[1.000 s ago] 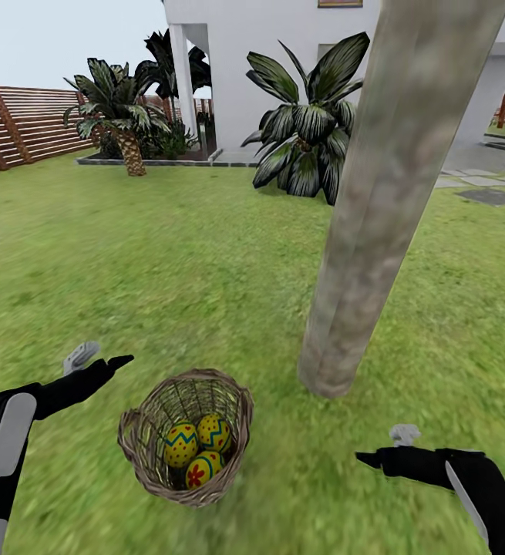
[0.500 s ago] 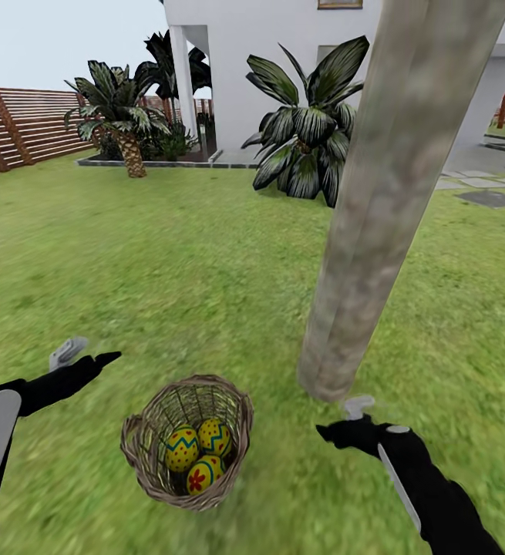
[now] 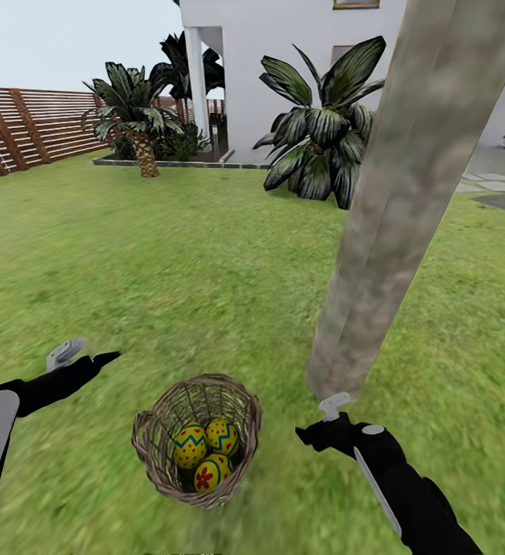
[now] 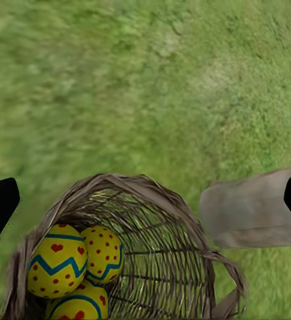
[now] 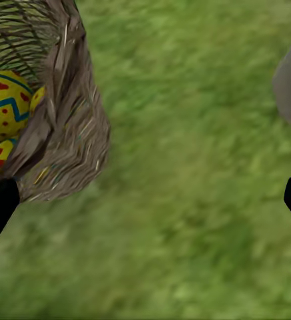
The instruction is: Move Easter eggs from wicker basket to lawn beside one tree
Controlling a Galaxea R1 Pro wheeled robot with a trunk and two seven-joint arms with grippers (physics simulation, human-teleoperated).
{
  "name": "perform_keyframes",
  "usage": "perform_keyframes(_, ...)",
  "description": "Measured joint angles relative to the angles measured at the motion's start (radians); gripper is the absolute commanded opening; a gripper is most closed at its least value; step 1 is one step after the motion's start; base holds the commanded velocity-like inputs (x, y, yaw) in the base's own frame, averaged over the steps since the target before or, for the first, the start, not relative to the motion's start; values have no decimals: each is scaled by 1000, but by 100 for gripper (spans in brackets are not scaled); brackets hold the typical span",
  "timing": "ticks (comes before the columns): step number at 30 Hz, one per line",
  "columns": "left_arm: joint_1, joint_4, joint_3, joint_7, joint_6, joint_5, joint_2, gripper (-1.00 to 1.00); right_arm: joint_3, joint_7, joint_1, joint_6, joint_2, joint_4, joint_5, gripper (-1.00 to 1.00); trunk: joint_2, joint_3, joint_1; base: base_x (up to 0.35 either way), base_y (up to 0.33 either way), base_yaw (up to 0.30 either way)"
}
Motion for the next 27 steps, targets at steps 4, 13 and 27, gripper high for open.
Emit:
perform_keyframes(4,1,2,-1,-1,0,1,-2,100,2,0,0,1,0,-1,-2,100,0,0,0,0,0,290)
perform_keyframes(13,1,2,-2,-2,0,3,-2,100,-11,-1,0,1,-3,-70,-3,100,0,0,0,0,0,292)
perform_keyframes(27,1,14,-12,0,-2,-1,-9,100,-85,-70,0,3,63,-120,3,100,0,0,0,0,0,292)
